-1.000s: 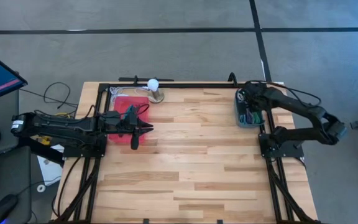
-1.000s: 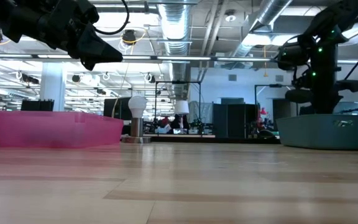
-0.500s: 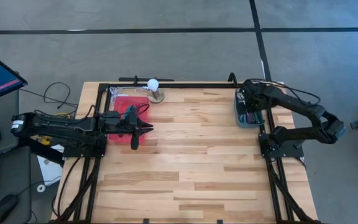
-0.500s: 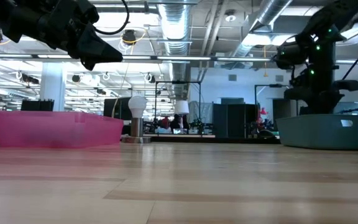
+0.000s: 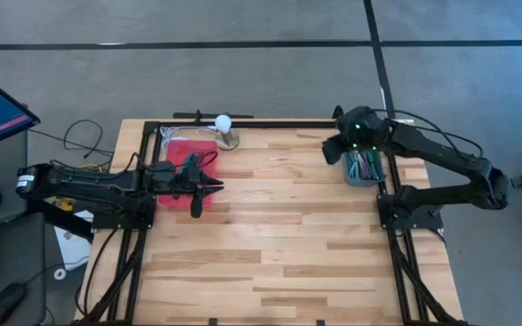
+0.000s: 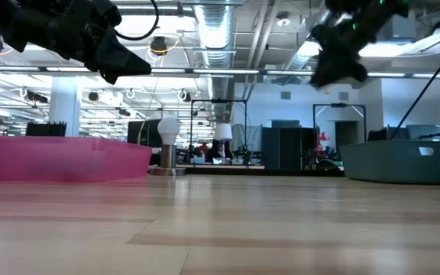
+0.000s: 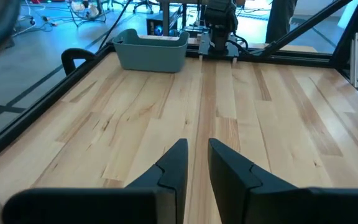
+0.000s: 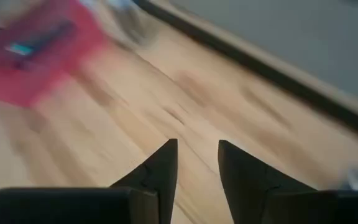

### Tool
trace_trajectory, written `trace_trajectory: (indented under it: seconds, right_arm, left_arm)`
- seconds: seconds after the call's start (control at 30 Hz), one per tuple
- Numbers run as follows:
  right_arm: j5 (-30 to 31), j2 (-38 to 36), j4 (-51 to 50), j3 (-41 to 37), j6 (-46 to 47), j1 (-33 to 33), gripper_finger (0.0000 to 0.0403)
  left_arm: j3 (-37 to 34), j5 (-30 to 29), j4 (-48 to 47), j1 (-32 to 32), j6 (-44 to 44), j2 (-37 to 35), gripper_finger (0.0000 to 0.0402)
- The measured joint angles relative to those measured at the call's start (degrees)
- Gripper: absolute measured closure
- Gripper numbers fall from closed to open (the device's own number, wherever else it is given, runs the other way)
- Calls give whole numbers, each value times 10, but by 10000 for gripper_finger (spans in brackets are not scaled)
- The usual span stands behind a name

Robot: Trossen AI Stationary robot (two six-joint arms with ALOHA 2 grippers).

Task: Pick & Place USB Port
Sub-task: Return to Home Position

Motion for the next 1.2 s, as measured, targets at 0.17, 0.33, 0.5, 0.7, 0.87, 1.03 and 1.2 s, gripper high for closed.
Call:
trace_trajectory:
  seconds: [0.17,0.33,0.5,0.7,0.87,1.03,1.2]
  right_arm:
    - [0,-40,97,8,-51,82,295]
    - [0,-69,120,8,-92,155,296]
    - [0,-73,120,8,-92,190,295]
    - [1,-52,121,4,-64,211,295]
    - [0,-23,116,4,-66,230,295]
    - [0,-23,119,4,-81,251,295]
    - [0,-74,152,-18,-106,281,295]
  left_arm:
    - [0,0,2,0,0,0,340]
    - [0,0,2,0,0,0,340]
    - [0,-15,9,0,0,0,340]
    - [0,-52,24,0,0,1,340]
    - [0,-52,25,0,0,2,340]
    - [0,22,19,0,5,-23,340]
    - [0,121,-21,0,6,-73,340]
